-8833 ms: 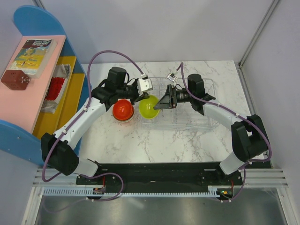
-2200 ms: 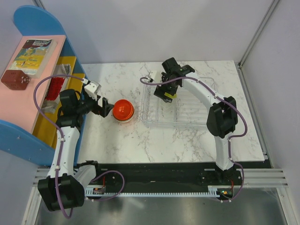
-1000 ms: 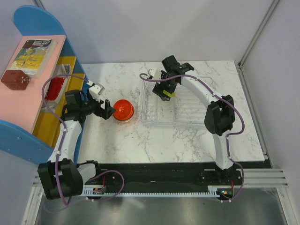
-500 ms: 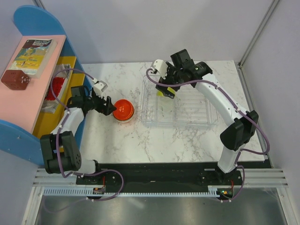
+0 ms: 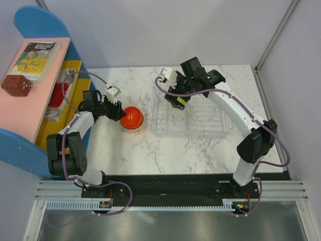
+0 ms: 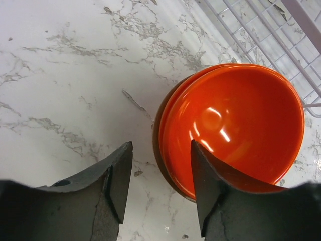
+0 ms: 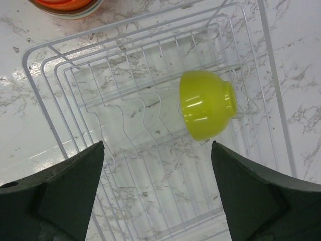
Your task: Load the bowls into the dish rack
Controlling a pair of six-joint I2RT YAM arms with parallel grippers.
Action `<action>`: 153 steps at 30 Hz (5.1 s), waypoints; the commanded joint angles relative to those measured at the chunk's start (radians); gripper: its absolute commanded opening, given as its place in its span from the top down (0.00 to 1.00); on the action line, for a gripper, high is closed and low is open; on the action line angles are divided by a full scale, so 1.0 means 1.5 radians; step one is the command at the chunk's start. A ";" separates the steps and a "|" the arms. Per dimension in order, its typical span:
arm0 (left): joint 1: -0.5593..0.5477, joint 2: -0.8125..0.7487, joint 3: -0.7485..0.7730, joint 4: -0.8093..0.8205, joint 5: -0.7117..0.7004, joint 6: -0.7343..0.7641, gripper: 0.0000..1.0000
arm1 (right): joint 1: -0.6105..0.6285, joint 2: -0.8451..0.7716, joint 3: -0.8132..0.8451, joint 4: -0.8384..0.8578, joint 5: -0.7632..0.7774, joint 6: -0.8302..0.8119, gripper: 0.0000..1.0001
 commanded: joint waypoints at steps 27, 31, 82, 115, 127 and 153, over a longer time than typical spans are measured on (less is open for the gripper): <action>-0.048 -0.045 0.068 -0.038 -0.017 -0.006 0.98 | 0.022 -0.041 -0.012 0.032 -0.037 0.025 0.05; -0.049 -0.069 0.081 -0.054 -0.001 -0.014 0.98 | 0.024 -0.040 -0.012 0.032 -0.050 0.030 0.05; -0.138 -0.230 0.001 0.075 0.139 -0.024 0.98 | -0.001 0.045 -0.356 1.045 -0.609 1.070 0.04; -0.152 -0.212 0.020 0.064 0.137 -0.027 0.98 | 0.010 0.043 -0.323 0.820 -0.559 0.886 0.25; -0.153 -0.212 0.017 0.063 0.137 -0.025 0.98 | 0.009 0.039 -0.323 0.830 -0.563 0.889 0.84; -0.041 -0.208 0.046 0.074 0.180 -0.126 0.00 | 0.004 -0.033 -0.203 0.389 -0.299 0.485 1.00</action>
